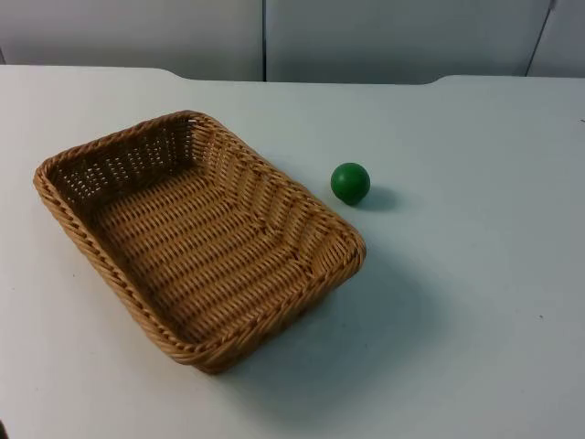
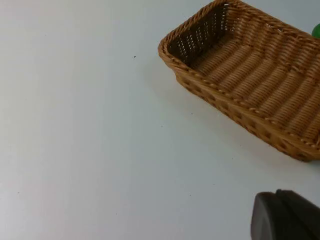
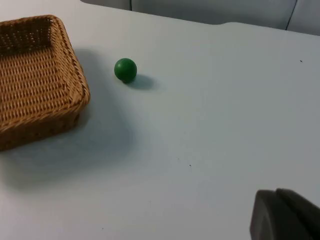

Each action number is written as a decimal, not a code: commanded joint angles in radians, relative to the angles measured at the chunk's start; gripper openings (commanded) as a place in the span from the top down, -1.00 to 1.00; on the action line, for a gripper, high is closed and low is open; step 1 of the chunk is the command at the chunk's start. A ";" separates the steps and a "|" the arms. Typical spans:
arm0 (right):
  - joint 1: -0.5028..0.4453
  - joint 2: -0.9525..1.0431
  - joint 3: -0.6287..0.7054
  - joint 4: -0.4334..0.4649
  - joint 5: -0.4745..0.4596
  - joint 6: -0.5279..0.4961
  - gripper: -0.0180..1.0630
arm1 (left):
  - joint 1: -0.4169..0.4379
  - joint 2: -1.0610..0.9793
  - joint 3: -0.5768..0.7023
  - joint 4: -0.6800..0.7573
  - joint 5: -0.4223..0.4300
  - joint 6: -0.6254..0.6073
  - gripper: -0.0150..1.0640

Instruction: Pick up the basket with the left hand and place the ball into the basket with the right hand.

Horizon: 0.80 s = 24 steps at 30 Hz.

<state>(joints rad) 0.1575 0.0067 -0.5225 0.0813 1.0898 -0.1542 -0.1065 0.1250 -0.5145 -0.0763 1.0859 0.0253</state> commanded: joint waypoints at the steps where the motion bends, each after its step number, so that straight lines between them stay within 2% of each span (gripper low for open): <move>1: -0.008 -0.007 0.002 0.004 -0.010 -0.002 0.97 | -0.006 -0.004 0.003 -0.008 -0.010 -0.002 0.97; 4: -0.008 -0.007 0.002 0.004 -0.010 -0.002 0.97 | -0.006 0.001 -0.002 -0.085 -0.035 -0.010 0.97; 8: -0.008 -0.007 0.002 0.004 -0.013 -0.002 0.97 | -0.006 0.091 -0.052 -0.363 -0.163 -0.006 0.97; 12: -0.008 -0.007 0.002 0.004 -0.016 -0.002 0.97 | -0.006 0.225 -0.067 -0.355 -0.216 -0.008 0.97; 16: -0.008 -0.007 0.002 0.004 -0.016 -0.002 0.97 | -0.006 0.385 -0.067 -0.360 -0.234 -0.010 0.97; 19: -0.008 -0.007 0.002 0.004 -0.016 -0.002 0.97 | -0.006 0.592 -0.067 -0.364 -0.300 -0.010 0.97; 20: -0.008 -0.007 0.002 0.004 -0.016 -0.002 0.97 | -0.006 0.592 -0.067 -0.364 -0.300 -0.010 0.97; 24: -0.008 -0.007 0.002 0.004 -0.016 -0.002 0.97 | -0.006 0.812 -0.067 -0.423 -0.371 -0.007 0.97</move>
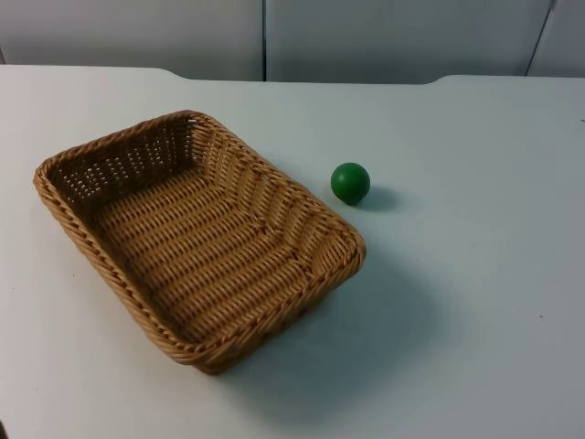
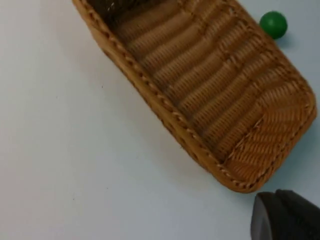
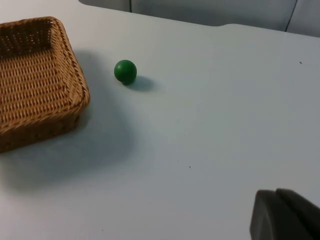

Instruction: Pick up the basket with the left hand and place the ball into the basket with the right hand.

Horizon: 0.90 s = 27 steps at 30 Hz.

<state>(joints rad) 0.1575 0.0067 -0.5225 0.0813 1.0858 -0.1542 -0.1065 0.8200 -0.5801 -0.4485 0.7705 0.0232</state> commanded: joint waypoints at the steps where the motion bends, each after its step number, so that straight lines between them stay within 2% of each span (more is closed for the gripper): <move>1: -0.008 -0.007 0.002 0.004 -0.012 -0.002 0.97 | -0.006 0.117 -0.001 -0.051 -0.056 -0.005 0.97; 5: -0.008 -0.007 0.002 0.004 -0.011 -0.002 0.97 | -0.006 0.302 -0.001 -0.180 -0.153 -0.005 0.97; 6: -0.008 -0.007 0.002 0.004 -0.011 -0.002 0.97 | -0.006 0.302 -0.001 -0.180 -0.153 -0.005 0.97; 9: -0.008 -0.007 0.002 0.004 -0.011 -0.002 0.97 | -0.006 0.394 -0.001 -0.206 -0.245 -0.005 0.97; 10: -0.008 -0.007 0.002 0.004 -0.011 -0.002 0.97 | -0.006 0.394 -0.001 -0.206 -0.245 -0.005 0.97; 14: -0.008 -0.007 0.002 0.004 -0.007 -0.002 0.97 | -0.006 0.478 -0.001 -0.206 -0.344 -0.005 0.97; 17: -0.008 -0.007 0.002 0.004 -0.007 -0.002 0.97 | -0.006 0.518 -0.001 -0.206 -0.374 -0.005 0.97; 21: -0.008 -0.007 0.002 0.004 -0.007 -0.002 0.97 | -0.006 0.570 -0.003 -0.255 -0.372 -0.005 0.95; 23: -0.008 -0.007 0.002 0.004 -0.007 -0.002 0.97 | -0.006 0.606 -0.003 -0.280 -0.360 0.002 0.84; 25: -0.008 -0.007 0.002 0.004 -0.007 -0.002 0.97 | -0.006 0.643 -0.003 -0.281 -0.349 0.004 0.59; 26: -0.008 -0.007 0.002 0.004 -0.007 -0.002 0.97 | -0.006 0.643 -0.003 -0.281 -0.349 0.004 0.59; 27: -0.008 -0.007 0.002 0.004 -0.007 -0.002 0.97 | -0.006 0.659 -0.003 -0.282 -0.346 0.004 0.47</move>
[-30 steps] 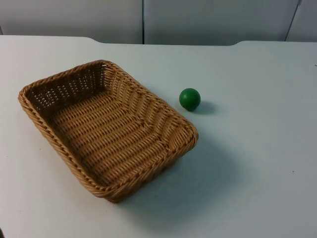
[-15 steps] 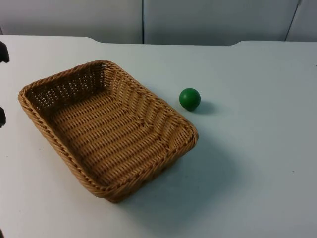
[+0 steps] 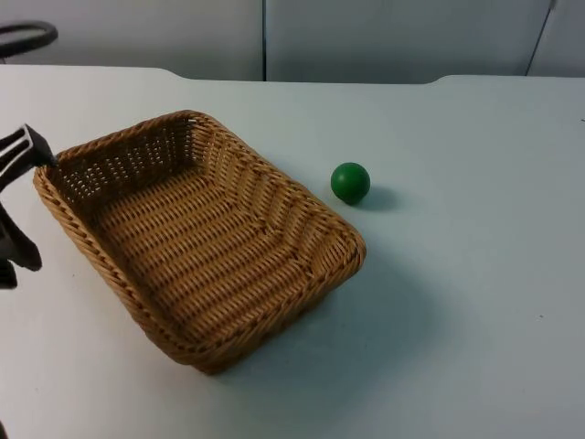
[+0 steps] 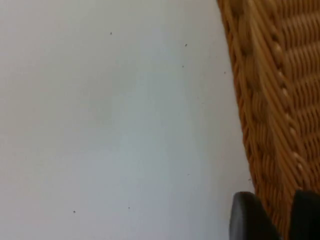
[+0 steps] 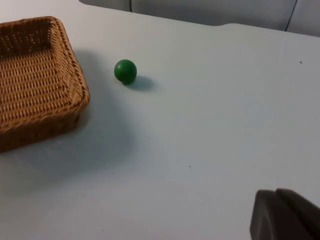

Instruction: Pick up the basket with the left hand and place the ball into the basket with the right hand.

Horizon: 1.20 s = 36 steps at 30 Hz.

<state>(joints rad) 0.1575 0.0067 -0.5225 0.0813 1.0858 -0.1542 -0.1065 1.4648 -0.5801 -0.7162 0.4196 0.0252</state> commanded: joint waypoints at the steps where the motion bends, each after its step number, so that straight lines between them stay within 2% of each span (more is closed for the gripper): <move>1: -0.008 -0.007 0.002 0.004 -0.007 -0.002 0.97 | -0.006 0.027 -0.003 -0.014 0.005 0.002 0.29; 4: -0.008 -0.007 0.002 0.004 -0.007 -0.002 0.97 | -0.006 0.053 -0.003 -0.039 -0.009 0.002 -0.21; 5: -0.008 -0.007 0.002 0.004 -0.007 -0.002 0.97 | -0.006 0.053 -0.003 -0.039 -0.009 0.002 -0.21; 7: -0.008 -0.007 0.002 0.004 -0.007 -0.002 0.97 | -0.006 0.064 -0.003 -0.105 -0.023 0.002 -0.40; 8: -0.008 -0.007 0.002 0.004 -0.007 -0.002 0.97 | -0.006 0.076 -0.015 -0.152 -0.021 0.002 -0.42; 15: -0.008 -0.007 0.006 0.004 -0.007 -0.002 0.97 | -0.006 0.108 -0.093 -0.170 0.004 0.098 -0.42; 36: -0.008 -0.007 0.010 0.002 -0.004 -0.002 0.97 | -0.006 0.311 -0.161 -0.195 -0.060 0.141 -0.42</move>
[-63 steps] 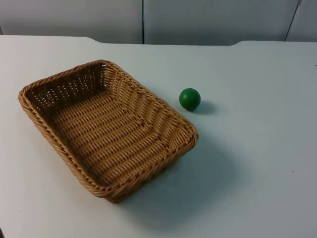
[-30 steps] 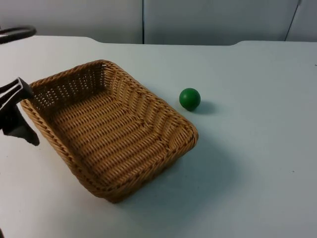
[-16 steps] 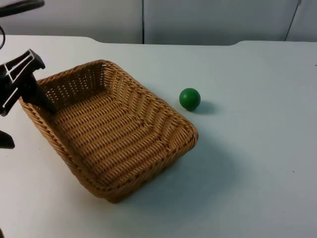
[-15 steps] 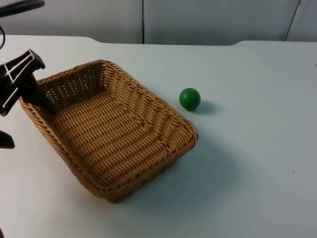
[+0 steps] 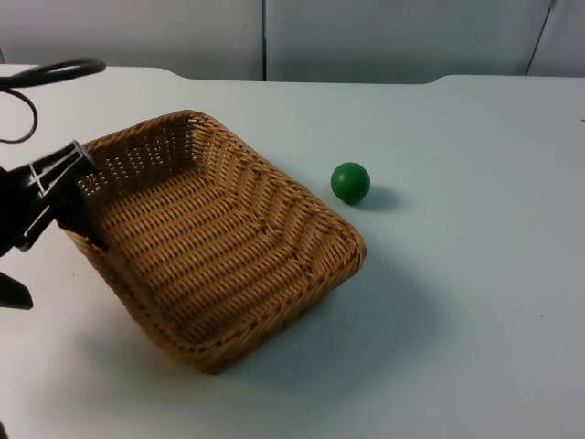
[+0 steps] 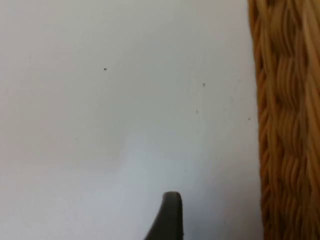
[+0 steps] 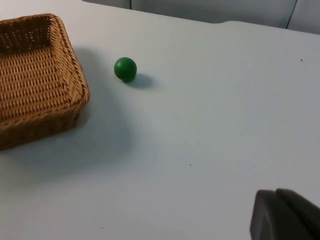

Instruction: Pick up the basket with the left hand and place the ball into the basket with the right hand.

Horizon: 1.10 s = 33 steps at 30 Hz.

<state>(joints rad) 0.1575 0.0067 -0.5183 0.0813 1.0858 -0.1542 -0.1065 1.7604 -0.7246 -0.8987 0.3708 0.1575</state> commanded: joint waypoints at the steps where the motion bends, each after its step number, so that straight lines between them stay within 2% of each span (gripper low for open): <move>1: -0.008 -0.007 0.006 0.002 -0.004 -0.002 0.97 | -0.006 0.027 -0.027 -0.014 -0.004 0.020 -0.42; 8: -0.008 -0.007 0.006 0.002 -0.004 -0.002 0.97 | -0.006 0.090 -0.108 -0.041 0.046 0.026 -0.41; 12: -0.008 -0.007 0.006 0.002 -0.004 -0.002 0.97 | -0.006 0.113 -0.118 -0.077 0.017 0.026 -0.25; 15: -0.008 -0.007 0.006 0.002 -0.004 -0.002 0.97 | -0.006 0.140 -0.135 -0.143 0.007 0.026 0.36; 16: -0.008 -0.007 0.006 0.002 -0.004 -0.002 0.97 | -0.006 0.146 -0.141 -0.143 0.009 0.029 0.64; 17: -0.008 -0.007 0.006 0.002 -0.004 -0.002 0.97 | -0.006 0.146 -0.141 -0.143 0.009 0.029 0.64; 18: -0.008 -0.007 0.006 0.002 -0.004 -0.002 0.97 | -0.006 0.155 -0.150 -0.143 0.013 0.047 0.91; 19: -0.008 -0.007 0.006 0.002 -0.004 -0.002 0.97 | -0.006 0.159 -0.156 -0.148 0.018 0.063 0.97; 21: -0.008 -0.007 0.006 0.002 -0.004 -0.002 0.97 | -0.006 0.159 -0.158 -0.224 0.032 0.063 0.97; 24: -0.008 -0.007 0.006 0.002 -0.004 -0.002 0.97 | -0.006 0.145 -0.158 -0.264 0.066 0.075 0.97; 33: -0.008 -0.007 0.006 0.002 -0.004 -0.002 0.97 | -0.004 0.058 -0.158 -0.244 0.085 0.106 0.97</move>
<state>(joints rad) 0.1558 0.0042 -0.5167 0.0813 1.0858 -0.1542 -0.1065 1.8392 -0.8769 -1.1316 0.4363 0.2619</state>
